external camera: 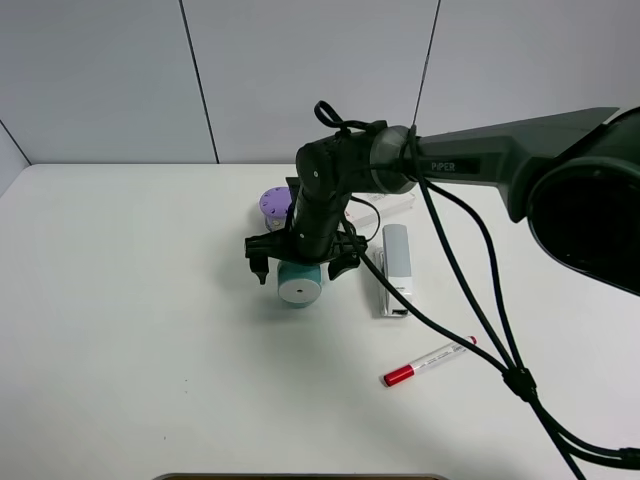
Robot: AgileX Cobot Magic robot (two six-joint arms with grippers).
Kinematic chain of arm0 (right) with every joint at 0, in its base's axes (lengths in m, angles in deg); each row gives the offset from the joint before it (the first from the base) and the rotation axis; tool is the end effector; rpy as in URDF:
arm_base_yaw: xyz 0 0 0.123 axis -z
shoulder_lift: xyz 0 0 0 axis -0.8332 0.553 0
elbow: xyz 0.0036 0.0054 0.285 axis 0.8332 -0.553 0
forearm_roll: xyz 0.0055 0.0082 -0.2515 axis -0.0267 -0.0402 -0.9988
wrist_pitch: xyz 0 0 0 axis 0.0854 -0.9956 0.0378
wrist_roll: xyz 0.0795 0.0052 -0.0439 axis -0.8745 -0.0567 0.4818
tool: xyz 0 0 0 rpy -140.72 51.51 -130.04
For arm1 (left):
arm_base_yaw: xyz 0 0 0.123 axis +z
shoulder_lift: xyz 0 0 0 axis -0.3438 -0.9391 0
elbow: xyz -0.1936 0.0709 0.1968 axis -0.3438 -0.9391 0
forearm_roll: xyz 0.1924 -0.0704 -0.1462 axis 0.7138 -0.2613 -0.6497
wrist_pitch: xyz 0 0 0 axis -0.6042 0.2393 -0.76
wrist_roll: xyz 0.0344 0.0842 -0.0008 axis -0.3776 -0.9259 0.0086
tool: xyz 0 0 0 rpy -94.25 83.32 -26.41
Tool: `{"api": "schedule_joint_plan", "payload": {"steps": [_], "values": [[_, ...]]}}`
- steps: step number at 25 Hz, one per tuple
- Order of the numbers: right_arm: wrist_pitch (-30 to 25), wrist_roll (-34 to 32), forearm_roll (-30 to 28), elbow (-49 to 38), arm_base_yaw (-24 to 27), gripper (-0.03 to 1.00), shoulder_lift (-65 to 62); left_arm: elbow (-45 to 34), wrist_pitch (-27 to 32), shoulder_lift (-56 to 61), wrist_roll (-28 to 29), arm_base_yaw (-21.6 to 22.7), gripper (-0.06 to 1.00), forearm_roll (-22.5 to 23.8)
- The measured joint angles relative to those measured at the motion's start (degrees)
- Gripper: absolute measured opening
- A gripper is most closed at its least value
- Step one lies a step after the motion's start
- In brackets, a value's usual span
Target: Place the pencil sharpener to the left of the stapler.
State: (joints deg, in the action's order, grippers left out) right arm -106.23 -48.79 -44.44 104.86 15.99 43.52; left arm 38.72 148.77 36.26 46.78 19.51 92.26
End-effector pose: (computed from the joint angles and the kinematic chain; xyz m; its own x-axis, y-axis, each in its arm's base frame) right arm 0.3378 0.2981 0.1259 -0.9661 -0.1740 -0.1908 -0.2123 0.9558 0.2032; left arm -0.0068 0.0046 0.2796 -0.4393 -0.0371 -0.8976 -0.0520 0.9985 -0.0158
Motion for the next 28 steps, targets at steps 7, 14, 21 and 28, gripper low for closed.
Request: {"api": "schedule_joint_plan", "payload": {"steps": [7, 14, 21, 28], "values": [[-3.19, -0.21, -1.23, 0.0, 0.0, 0.99, -5.14, 0.0, 0.0, 0.0, 0.0, 0.0, 0.95, 0.0], [-5.33, -0.72, -4.26, 0.0, 0.0, 0.99, -11.56, 0.0, 0.0, 0.0, 0.0, 0.0, 0.95, 0.0], [-6.48, -0.74, -9.46, 0.0, 0.4, 0.99, -17.6, 0.0, 0.0, 0.0, 0.0, 0.0, 0.95, 0.0], [-11.23, 5.25, -10.88, 0.0, 5.83, 0.99, -23.3, 0.0, 0.0, 0.0, 0.0, 0.0, 0.95, 0.0]]}}
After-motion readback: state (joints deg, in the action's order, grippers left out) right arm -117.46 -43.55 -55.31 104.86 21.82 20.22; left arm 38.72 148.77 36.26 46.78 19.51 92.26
